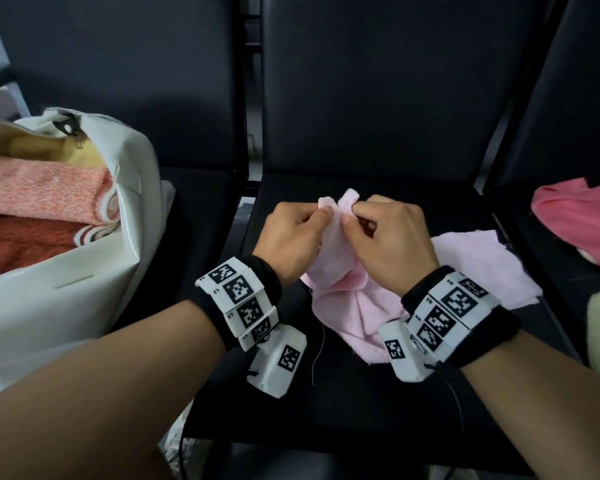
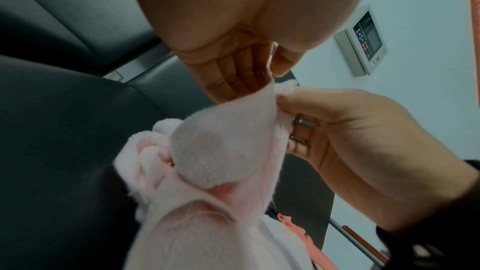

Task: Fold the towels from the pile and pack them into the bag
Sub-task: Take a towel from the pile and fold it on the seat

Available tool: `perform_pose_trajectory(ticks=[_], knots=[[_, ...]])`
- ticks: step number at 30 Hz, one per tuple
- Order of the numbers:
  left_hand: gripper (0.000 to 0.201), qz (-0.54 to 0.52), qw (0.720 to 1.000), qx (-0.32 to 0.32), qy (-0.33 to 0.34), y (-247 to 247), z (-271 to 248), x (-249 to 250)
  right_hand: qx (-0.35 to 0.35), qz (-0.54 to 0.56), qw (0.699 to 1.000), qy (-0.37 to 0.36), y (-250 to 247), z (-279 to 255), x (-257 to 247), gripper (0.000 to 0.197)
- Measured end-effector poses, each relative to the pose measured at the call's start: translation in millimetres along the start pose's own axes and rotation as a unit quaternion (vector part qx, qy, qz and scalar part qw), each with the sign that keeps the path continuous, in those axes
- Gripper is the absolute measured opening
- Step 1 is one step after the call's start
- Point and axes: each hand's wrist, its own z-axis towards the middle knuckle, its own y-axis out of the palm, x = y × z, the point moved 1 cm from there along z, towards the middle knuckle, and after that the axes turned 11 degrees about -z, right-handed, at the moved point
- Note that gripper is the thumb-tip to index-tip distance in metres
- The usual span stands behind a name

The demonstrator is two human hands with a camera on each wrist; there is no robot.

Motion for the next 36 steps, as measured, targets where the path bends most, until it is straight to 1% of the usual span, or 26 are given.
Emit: perform_pose_trajectory(ticks=[2, 3, 5, 6, 9, 11, 16, 19, 21, 23, 27, 30, 32, 33, 35, 36], knots=[[0.07, 0.012, 1.0, 0.002, -0.001, -0.7, 0.2, -1.2, -0.002, 0.001, 1.0, -0.009, 1.3, -0.4, -0.8, 0.039], [0.066, 0.022, 1.0, 0.004, 0.0, -1.2, -0.2, -1.0, -0.004, 0.0, 1.0, -0.011, 2.0, -0.6, -1.0, 0.034], [0.059, 0.051, 0.999, 0.008, 0.011, -2.6, -0.6, -0.2, -0.01, -0.001, 1.0, -0.015, 2.8, -1.6, -1.8, 0.019], [0.058, 0.069, 0.997, 0.003, 0.023, -2.9, -0.7, 0.0, -0.014, 0.001, 1.0, -0.016, 2.7, -2.2, -2.9, 0.018], [0.056, 0.12, 0.99, -0.029, 0.064, -1.8, -3.4, 1.8, -0.015, 0.022, 0.999, -0.019, 2.5, -2.7, -5.0, 0.023], [0.052, 0.137, 0.987, -0.043, 0.076, -0.4, -4.5, 2.1, -0.015, 0.035, 0.999, -0.017, 2.5, -3.1, -5.3, 0.024], [0.048, 0.158, 0.982, -0.056, 0.085, 0.6, -6.6, 4.3, -0.014, 0.04, 0.999, -0.016, 3.2, -3.0, -5.2, 0.027], [0.031, 0.173, 0.979, -0.072, 0.077, 0.7, -8.2, 5.2, -0.035, 0.038, 0.998, -0.023, 3.0, -2.1, -6.2, 0.027], [0.024, 0.177, 0.977, -0.089, 0.076, 0.8, -10.2, 6.9, -0.034, 0.046, 0.998, -0.019, 1.8, -2.3, -7.2, 0.028], [0.029, 0.167, 0.978, -0.098, 0.08, -0.3, -11.6, 7.5, -0.021, 0.061, 0.998, -0.012, 0.3, -2.7, -8.2, 0.026], [0.045, 0.112, 0.987, -0.092, 0.072, -1.6, -6.8, 2.0, 0.011, 0.097, 0.995, 0.002, 0.2, -0.7, -7.0, 0.026], [0.046, 0.085, 0.991, -0.084, 0.062, 0.3, -5.2, 0.6, 0.021, 0.091, 0.996, 0.003, 1.1, 0.0, -6.2, 0.025], [0.04, 0.075, 0.992, -0.074, 0.07, 1.6, -5.8, 0.5, 0.027, 0.083, 0.996, -0.001, 0.4, 0.4, -6.5, 0.021], [0.035, 0.081, 0.991, -0.062, 0.085, 2.0, -6.1, 0.9, 0.026, 0.086, 0.996, 0.001, -0.7, 1.2, -6.3, 0.021], [0.022, 0.096, 0.988, -0.032, 0.112, 1.6, -5.2, 0.7, 0.008, 0.097, 0.995, 0.017, -3.8, 3.1, -4.7, 0.02], [0.016, 0.09, 0.99, -0.014, 0.111, 0.9, -3.4, 0.0, -0.002, 0.104, 0.994, 0.026, -5.4, 4.0, -3.4, 0.019]])
